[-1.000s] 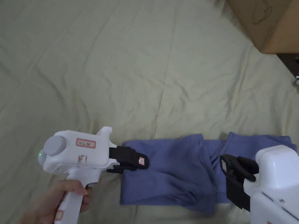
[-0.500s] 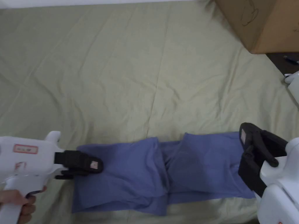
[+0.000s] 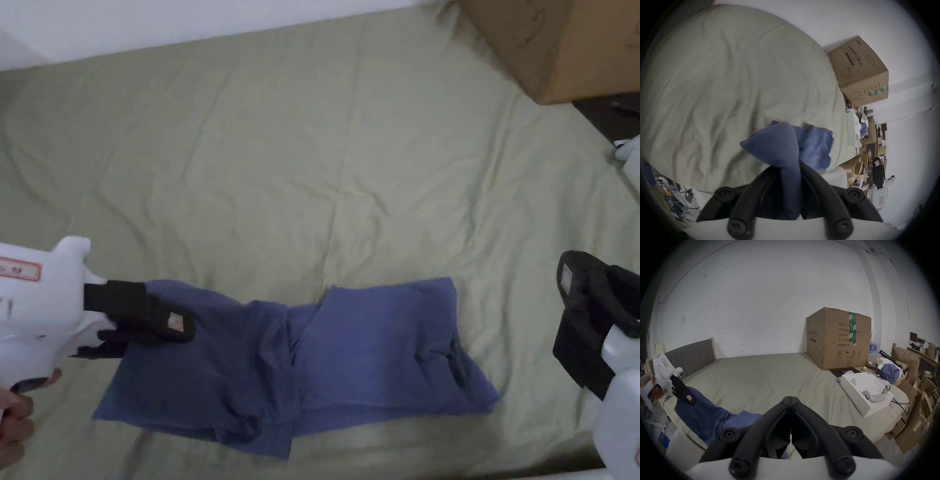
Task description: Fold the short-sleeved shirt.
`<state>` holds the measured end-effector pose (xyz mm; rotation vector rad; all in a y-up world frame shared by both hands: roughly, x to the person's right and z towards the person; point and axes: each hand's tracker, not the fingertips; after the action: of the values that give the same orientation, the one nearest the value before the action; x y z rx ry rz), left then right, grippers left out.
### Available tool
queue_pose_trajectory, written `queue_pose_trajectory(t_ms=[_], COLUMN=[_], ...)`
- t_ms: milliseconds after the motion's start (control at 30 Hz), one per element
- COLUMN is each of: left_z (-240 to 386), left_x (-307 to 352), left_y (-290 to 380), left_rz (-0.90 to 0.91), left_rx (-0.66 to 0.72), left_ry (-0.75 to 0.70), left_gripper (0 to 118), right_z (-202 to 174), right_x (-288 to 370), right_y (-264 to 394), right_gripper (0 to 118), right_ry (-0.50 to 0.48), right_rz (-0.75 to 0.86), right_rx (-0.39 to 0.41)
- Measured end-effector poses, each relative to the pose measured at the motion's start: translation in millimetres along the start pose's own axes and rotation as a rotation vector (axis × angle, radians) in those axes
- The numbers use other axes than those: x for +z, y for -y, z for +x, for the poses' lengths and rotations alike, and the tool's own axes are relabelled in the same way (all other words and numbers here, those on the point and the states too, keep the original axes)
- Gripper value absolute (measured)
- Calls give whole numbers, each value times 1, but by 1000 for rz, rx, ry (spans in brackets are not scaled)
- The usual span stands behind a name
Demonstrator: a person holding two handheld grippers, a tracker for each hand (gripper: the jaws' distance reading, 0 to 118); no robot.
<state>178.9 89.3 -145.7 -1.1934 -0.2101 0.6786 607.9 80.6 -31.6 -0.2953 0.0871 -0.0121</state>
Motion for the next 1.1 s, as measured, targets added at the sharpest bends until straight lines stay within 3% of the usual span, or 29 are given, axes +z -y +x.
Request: queue_pose_trajectory(t_ms=[67,233,433,567,633,700,867,933,967,1033,1067,1100], left_z=[34,107,131,129,129,129,115,105,100,94,92,91], left_x=[-12,-76,-169,-202,-204,-193,-143,-132,-129,-128,-133,-143], left_y=[3,3,1,2,4,4,-1,0,5,14,19,23], left_rz=[-15,-107,-208,-246,-288,-283,-87,-89,-86,-17,4,8], left_rx=[-4,-174,-111,-95,-30,-48,-74,-63,-66,-93,-84,-84], left_ry=[4,25,40,52,122,142,128,82,77,59,16,-12], left_gripper=[6,6,8,27,78,114,115,112,101,20,2,2], right_z=[9,33,62,77,82,86,85,82,80,78,77,76], right_x=[0,4,14,17,18,17,12,9,8,5,4,3], right_y=[1,5,12,17,19,21,24,26,26,29,29,29], right_gripper=[0,0,0,0,0,0,0,0,0,0,0,0], right_ry=[7,28,61,70,79,84,65,55,50,36,27,16], right_rz=[-8,-20,-38,-61,-68,-79,-102,-107,-107,-106,-106,-110], right_rx=[-32,-76,-97,-131,-132,-141,-155,-147,-143,-142,-141,-138])
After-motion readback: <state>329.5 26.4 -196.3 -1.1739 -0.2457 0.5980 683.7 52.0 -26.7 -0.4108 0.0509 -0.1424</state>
